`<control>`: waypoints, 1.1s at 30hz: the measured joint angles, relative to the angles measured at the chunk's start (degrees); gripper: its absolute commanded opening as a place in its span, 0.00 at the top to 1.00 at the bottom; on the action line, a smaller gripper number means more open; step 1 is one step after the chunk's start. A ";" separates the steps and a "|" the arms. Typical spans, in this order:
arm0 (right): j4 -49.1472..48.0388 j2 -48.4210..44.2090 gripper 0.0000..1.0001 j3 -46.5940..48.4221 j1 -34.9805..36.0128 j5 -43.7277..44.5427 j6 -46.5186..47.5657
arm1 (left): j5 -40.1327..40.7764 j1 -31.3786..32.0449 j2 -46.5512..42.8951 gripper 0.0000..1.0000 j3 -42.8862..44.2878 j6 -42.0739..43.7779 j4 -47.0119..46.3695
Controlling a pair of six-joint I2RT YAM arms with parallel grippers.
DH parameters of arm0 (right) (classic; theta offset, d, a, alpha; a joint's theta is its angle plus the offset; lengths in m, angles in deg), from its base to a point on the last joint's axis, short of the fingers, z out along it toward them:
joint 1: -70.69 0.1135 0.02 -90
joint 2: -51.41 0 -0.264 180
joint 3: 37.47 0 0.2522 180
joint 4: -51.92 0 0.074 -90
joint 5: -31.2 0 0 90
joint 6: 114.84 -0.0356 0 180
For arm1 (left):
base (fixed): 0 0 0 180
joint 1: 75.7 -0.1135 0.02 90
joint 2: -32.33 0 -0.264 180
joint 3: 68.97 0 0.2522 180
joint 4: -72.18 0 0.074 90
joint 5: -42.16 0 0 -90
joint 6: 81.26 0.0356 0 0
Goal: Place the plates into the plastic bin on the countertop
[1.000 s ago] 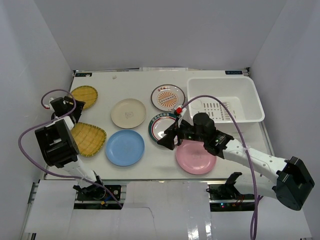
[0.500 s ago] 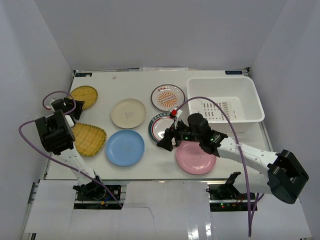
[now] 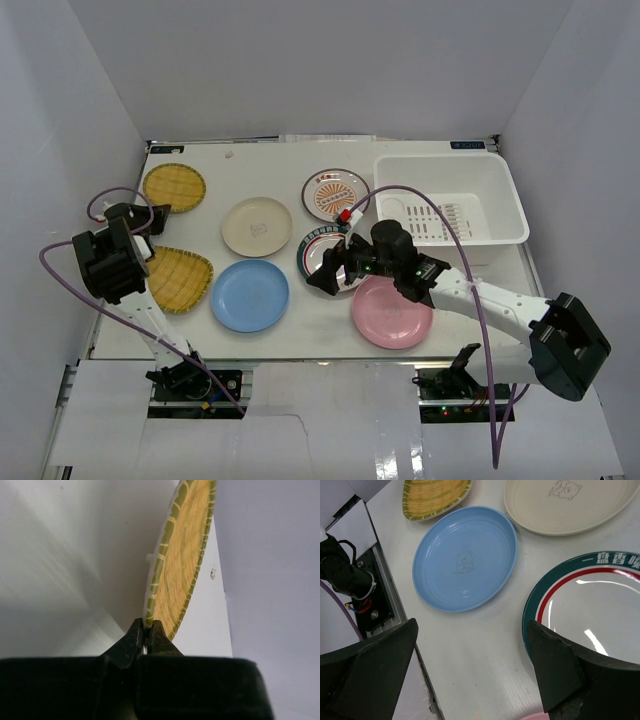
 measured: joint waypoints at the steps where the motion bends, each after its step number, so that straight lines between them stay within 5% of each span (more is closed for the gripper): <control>1: -0.04 0.48 0.02 0.85 0.00 0.11 -0.39 | -0.66 0.00 -0.46 1.00 -0.66 -0.37 -0.31; 10: -0.33 7.23 0.09 11.85 -0.31 2.03 -3.65 | -5.38 2.10 -20.09 1.00 -15.04 -7.43 -4.74; 21: -0.79 14.47 0.10 22.01 -7.06 4.44 -9.92 | -14.84 17.14 -52.96 1.00 -25.88 -5.90 5.73; 33: -2.10 14.60 0.02 19.87 -12.26 -2.43 -12.24 | -27.21 22.03 -59.06 1.00 -31.74 -2.71 13.49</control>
